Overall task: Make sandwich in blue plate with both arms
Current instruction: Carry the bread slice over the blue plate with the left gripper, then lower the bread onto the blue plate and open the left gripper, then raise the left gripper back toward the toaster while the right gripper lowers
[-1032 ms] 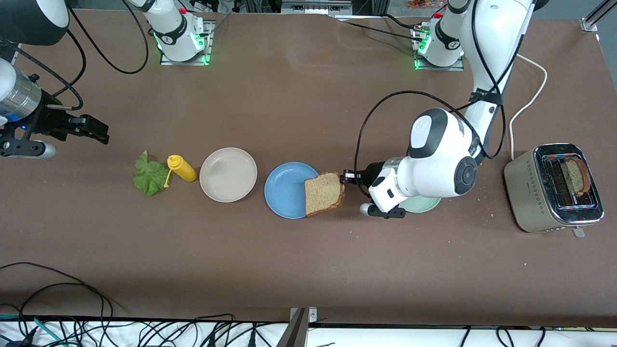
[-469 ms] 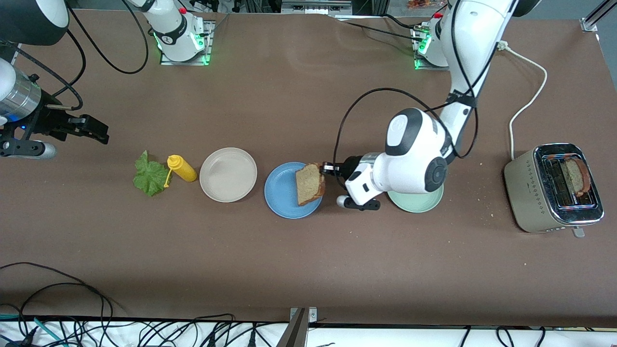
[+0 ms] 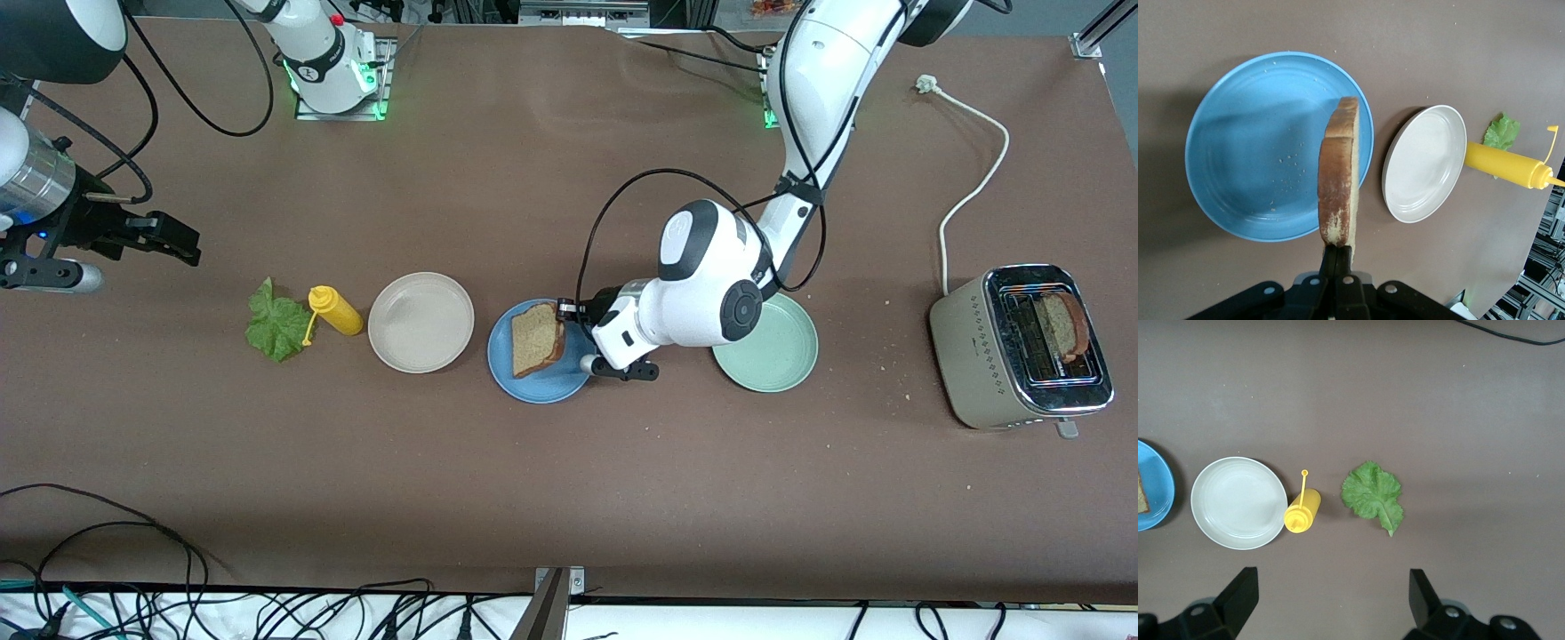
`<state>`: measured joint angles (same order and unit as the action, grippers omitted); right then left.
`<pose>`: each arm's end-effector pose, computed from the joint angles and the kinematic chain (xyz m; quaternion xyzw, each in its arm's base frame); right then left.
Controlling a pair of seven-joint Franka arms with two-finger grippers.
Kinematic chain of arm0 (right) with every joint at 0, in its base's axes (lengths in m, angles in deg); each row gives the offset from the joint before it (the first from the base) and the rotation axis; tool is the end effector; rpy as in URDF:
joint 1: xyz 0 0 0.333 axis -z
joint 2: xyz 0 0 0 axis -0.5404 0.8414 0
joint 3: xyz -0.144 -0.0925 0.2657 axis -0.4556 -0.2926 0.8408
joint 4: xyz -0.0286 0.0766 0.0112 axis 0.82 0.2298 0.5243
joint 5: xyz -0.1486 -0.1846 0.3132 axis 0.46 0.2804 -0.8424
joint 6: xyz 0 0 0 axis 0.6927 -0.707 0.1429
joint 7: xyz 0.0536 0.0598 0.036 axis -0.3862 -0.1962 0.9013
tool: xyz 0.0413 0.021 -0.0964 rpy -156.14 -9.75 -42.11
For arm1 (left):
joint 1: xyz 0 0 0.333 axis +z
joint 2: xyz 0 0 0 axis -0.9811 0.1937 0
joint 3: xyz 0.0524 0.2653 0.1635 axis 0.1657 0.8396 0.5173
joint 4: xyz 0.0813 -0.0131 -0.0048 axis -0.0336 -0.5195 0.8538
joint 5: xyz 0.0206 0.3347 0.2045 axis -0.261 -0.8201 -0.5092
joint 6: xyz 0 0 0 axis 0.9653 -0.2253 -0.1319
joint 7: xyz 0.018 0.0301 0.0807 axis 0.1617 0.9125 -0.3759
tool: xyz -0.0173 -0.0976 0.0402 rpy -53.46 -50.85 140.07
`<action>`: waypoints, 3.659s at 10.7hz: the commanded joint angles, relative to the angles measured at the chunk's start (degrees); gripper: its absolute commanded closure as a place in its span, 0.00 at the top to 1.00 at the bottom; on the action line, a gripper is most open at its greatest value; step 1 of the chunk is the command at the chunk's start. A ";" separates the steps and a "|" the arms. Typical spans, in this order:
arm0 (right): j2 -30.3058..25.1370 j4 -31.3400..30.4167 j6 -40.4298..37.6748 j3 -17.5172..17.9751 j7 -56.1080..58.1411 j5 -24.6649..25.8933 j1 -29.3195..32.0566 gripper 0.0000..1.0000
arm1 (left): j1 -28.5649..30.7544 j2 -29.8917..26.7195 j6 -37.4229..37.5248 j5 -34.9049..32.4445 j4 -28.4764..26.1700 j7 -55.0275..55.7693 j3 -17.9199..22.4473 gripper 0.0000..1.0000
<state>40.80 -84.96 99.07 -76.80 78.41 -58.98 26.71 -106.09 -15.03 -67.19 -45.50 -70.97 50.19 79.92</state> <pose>0.5969 0.0462 0.5822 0.9993 -0.0259 -0.0142 0.0234 0.6155 -0.4229 0.2898 0.9366 -0.0017 -0.1266 0.3267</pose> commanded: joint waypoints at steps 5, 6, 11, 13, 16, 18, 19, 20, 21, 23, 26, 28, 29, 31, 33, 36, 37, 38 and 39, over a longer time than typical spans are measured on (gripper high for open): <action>0.07 0.90 -0.41 0.04 -0.43 -0.73 0.28 1.00 | -2.45 3.91 -1.87 2.10 2.82 2.43 0.84 0.00; 0.07 0.90 -0.32 0.04 -0.43 -0.73 0.20 1.00 | -2.27 4.09 -1.87 2.01 2.82 1.82 0.92 0.00; 0.16 0.90 -0.32 0.04 -0.43 -0.73 0.28 1.00 | -0.34 5.41 -1.87 1.49 1.86 1.46 1.89 1.00; 0.16 0.90 -0.32 0.04 -0.43 -0.81 0.28 1.00 | 0.80 4.88 -1.78 1.31 2.21 1.63 3.29 1.00; 0.16 0.90 -0.32 0.04 -0.34 -0.73 0.46 1.00 | 3.86 2.87 -1.08 0.96 1.86 -3.60 5.58 1.00; 0.16 0.90 -0.23 0.04 -0.43 -0.73 0.46 1.00 | 8.69 -1.77 0.50 -4.28 -0.41 -17.37 5.58 1.00; 0.16 0.90 -0.23 0.04 -0.34 -0.73 0.46 1.00 | 11.15 -4.50 0.51 -5.53 -2.34 -19.78 5.58 1.00; 0.16 0.90 -0.32 0.04 -0.34 -0.81 0.46 1.00 | 14.05 -7.75 1.12 -5.72 -5.84 -19.90 5.41 1.00; 0.16 0.90 -0.32 0.04 -0.43 -0.82 0.46 1.00 | 16.51 -12.82 1.82 -5.72 -12.14 -20.16 4.80 1.00; 0.24 0.90 -0.14 -0.05 0.27 -0.73 0.72 1.00 | 18.81 -21.19 4.35 -5.81 -19.64 -20.42 4.79 1.00; 0.16 2.38 -0.32 -0.14 0.36 -0.64 0.64 1.00 | 19.61 -31.83 6.20 -24.45 -23.72 -19.81 3.57 1.00; 1.02 1.52 -1.02 0.12 1.42 -0.12 0.11 1.00 | 21.27 -37.72 12.96 -32.50 -23.54 -20.25 3.56 1.00; 4.08 0.55 -2.33 -0.22 1.94 -0.72 0.72 1.00 | 22.41 -39.49 14.64 -34.96 -23.54 -20.25 3.56 1.00; 6.03 -0.07 -2.42 -0.40 12.51 -0.55 2.48 1.00 | 23.74 -43.44 19.64 -38.57 -23.19 -20.16 3.74 1.00; 8.49 -1.30 -1.55 -1.19 15.12 -0.38 5.89 1.00 | 23.92 -45.57 23.51 -42.28 -23.11 -20.25 4.09 1.00; 14.46 -2.26 -0.94 -1.19 15.21 -0.38 7.84 1.00 | 24.97 -46.80 27.13 -43.16 -23.10 -19.81 4.53 1.00; 14.83 -4.79 1.94 -1.19 15.21 -0.20 7.93 1.00 | 25.06 -46.80 27.22 -43.16 -22.93 -19.72 4.53 1.00; 14.49 -8.30 5.54 -1.28 15.21 0.06 7.93 1.00 | 25.24 -46.63 27.31 -43.08 -22.67 -19.63 4.53 1.00; 14.66 -11.99 9.31 -1.28 15.21 0.06 8.02 1.00 | 26.11 -46.28 27.40 -42.73 -21.71 -19.29 4.70 1.00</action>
<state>56.31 -89.73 101.84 -78.32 93.30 -58.93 34.63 -81.25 -60.51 -40.23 -86.95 -92.69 30.73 84.79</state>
